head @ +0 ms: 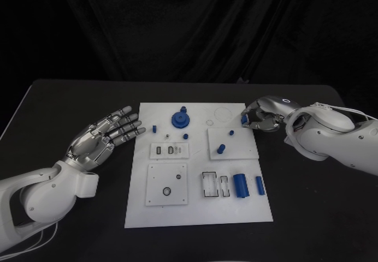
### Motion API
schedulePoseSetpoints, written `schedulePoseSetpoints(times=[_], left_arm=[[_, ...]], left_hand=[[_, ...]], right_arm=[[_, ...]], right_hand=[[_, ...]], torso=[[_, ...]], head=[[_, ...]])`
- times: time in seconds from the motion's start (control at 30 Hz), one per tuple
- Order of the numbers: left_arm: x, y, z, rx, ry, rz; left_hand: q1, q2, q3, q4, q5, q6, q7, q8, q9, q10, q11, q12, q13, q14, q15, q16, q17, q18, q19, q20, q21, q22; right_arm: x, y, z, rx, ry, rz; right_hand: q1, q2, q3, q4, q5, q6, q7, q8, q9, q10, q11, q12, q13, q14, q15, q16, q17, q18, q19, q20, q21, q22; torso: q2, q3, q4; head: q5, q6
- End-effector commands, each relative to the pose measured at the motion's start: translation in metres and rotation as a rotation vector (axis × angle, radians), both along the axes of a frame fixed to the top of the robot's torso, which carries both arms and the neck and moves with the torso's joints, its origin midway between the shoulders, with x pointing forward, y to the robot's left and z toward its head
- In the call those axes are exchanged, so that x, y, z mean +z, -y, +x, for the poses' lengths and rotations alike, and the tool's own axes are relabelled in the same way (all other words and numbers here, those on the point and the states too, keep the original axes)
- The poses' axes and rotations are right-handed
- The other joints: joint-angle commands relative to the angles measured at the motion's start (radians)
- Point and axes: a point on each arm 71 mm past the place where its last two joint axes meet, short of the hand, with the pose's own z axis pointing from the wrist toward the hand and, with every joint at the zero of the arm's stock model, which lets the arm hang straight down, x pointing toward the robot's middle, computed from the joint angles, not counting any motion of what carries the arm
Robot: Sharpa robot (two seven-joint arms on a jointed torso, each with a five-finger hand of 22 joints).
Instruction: Assemble the parts on the task board
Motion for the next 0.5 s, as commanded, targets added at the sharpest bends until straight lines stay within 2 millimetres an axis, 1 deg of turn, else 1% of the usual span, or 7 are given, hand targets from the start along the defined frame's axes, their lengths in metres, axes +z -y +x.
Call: schedulePoseSetpoints(times=[0.03, 0.17, 0.27, 0.4, 0.43, 0.47, 0.5], left_arm=[[0.0079, -0.0030, -0.0004, 0.038, 0.094, -0.082], [0.0076, -0.0030, 0.0000, 0.037, 0.093, -0.081], [0.0073, -0.0030, 0.0003, 0.036, 0.092, -0.080], [0.0069, -0.0029, 0.0006, 0.034, 0.090, -0.079], [0.0068, -0.0030, 0.0007, 0.034, 0.090, -0.079], [0.0067, -0.0030, 0.0008, 0.034, 0.089, -0.078], [0.0066, -0.0031, 0.0008, 0.034, 0.088, -0.077]], left_hand=[[-0.009, -0.002, 0.006, -0.002, -0.005, -0.003, 0.007, 0.003, 0.000, 0.000, 0.004, 0.001, 0.001, 0.001, 0.003, 0.004, 0.001, -0.005, 0.008, -0.001, 0.006, 0.001], [-0.009, -0.002, 0.006, -0.002, -0.005, -0.003, 0.007, 0.003, 0.000, 0.000, 0.004, 0.001, 0.001, 0.001, 0.003, 0.004, 0.001, -0.005, 0.008, -0.001, 0.006, 0.001], [-0.010, -0.002, 0.006, -0.002, -0.005, -0.003, 0.008, 0.003, 0.000, -0.001, 0.005, 0.000, 0.001, 0.001, 0.003, 0.004, 0.001, -0.006, 0.007, -0.001, 0.006, 0.001], [-0.010, -0.002, 0.006, -0.002, -0.005, -0.003, 0.008, 0.003, 0.000, -0.001, 0.005, 0.000, 0.001, 0.001, 0.003, 0.004, 0.001, -0.006, 0.007, -0.001, 0.006, 0.001], [-0.010, -0.002, 0.006, -0.002, -0.005, -0.003, 0.008, 0.003, 0.000, -0.001, 0.005, 0.000, 0.001, 0.001, 0.003, 0.004, 0.001, -0.006, 0.007, -0.001, 0.006, 0.001], [-0.010, -0.002, 0.006, -0.002, -0.005, -0.003, 0.008, 0.003, 0.000, -0.001, 0.005, 0.000, 0.001, 0.001, 0.003, 0.004, 0.001, -0.006, 0.007, -0.001, 0.006, 0.001], [-0.010, -0.002, 0.007, -0.002, -0.006, -0.005, 0.008, 0.003, 0.000, -0.001, 0.006, 0.000, 0.001, 0.000, 0.004, 0.005, 0.001, -0.006, 0.007, -0.001, 0.005, 0.001]], right_arm=[[-0.0015, -0.0007, 0.0000, 0.007, 0.011, 0.000], [-0.0014, -0.0016, 0.0005, 0.010, 0.016, 0.002], [-0.0010, -0.0020, 0.0007, 0.014, 0.023, 0.006], [0.0001, -0.0021, 0.0005, 0.020, 0.038, 0.013], [0.0004, -0.0022, 0.0004, 0.022, 0.041, 0.015], [0.0006, -0.0023, 0.0003, 0.024, 0.045, 0.017], [0.0009, -0.0024, 0.0002, 0.026, 0.048, 0.019]], right_hand=[[0.014, 0.003, 0.002, -0.006, 0.007, 0.005, 0.004, 0.001, -0.002, 0.005, 0.004, -0.007, 0.163, 0.046, 0.000, -0.007, 0.085, 0.007, -0.008, -0.001, -0.006, 0.014], [0.024, 0.004, 0.005, -0.010, 0.019, 0.013, 0.005, 0.004, -0.001, 0.006, 0.004, -0.007, 0.164, 0.046, 0.001, -0.009, 0.085, 0.008, -0.008, -0.001, -0.008, 0.013], [0.035, 0.008, 0.009, -0.013, 0.047, 0.054, 0.006, 0.024, 0.011, 0.005, 0.005, -0.007, 0.164, 0.046, 0.001, -0.010, 0.085, 0.008, -0.007, 0.000, -0.012, 0.012], [0.040, 0.010, 0.012, -0.013, 0.064, 0.088, 0.005, 0.043, 0.025, 0.006, 0.004, -0.006, 0.165, 0.047, 0.001, -0.011, 0.084, 0.008, -0.006, -0.001, -0.015, 0.012], [0.040, 0.011, 0.011, -0.013, 0.066, 0.109, 0.003, 0.058, 0.034, 0.007, 0.003, -0.006, 0.166, 0.047, 0.000, -0.012, 0.085, 0.008, -0.006, -0.001, -0.016, 0.012], [0.039, 0.012, 0.010, -0.012, 0.065, 0.115, 0.002, 0.064, 0.037, 0.008, 0.002, -0.005, 0.167, 0.047, -0.001, -0.012, 0.085, 0.008, -0.005, -0.002, -0.016, 0.013], [0.039, 0.013, 0.008, -0.011, 0.064, 0.132, -0.001, 0.081, 0.048, 0.009, 0.000, -0.004, 0.168, 0.047, -0.003, -0.012, 0.085, 0.008, -0.004, -0.003, -0.017, 0.014]], torso=[[0.000, -0.0008, -0.0001], [0.000, -0.0008, 0.0008], [0.000, -0.0006, 0.0004], [0.000, -0.0010, 0.0011], [0.000, -0.0010, 0.0014], [0.000, -0.0010, 0.0014], [0.000, -0.0010, 0.0011]], head=[[0.002, -0.001], [0.001, -0.002], [0.002, -0.003], [0.002, -0.003], [0.002, -0.003], [0.002, -0.003], [0.002, -0.003]])
